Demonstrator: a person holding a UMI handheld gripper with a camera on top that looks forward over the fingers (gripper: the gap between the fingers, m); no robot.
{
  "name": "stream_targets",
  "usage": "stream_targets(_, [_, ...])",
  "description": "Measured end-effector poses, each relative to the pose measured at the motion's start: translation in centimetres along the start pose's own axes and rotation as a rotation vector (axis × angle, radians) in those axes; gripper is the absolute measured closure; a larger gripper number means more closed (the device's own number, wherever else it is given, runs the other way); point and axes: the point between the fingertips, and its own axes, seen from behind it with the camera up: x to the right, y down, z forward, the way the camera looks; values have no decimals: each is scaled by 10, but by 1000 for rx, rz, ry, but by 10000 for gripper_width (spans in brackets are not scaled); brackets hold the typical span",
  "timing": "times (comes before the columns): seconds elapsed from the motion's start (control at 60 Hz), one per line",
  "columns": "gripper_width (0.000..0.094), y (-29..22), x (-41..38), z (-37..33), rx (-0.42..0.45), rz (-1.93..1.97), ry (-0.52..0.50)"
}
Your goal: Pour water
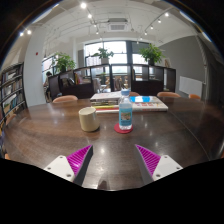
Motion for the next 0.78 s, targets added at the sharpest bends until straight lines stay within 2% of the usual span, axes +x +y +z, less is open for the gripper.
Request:
stream_targets(0.15, [84,-13,-16,-41,35,-19,-33])
stream_targets(0.35, [87,-37,-13,-80,86,-44,-10])
stream_targets(0.483, [89,-46,-6,-94,103,-40,24])
stream_targets(0.783, [89,-54,-8,-107,133,-16,22])
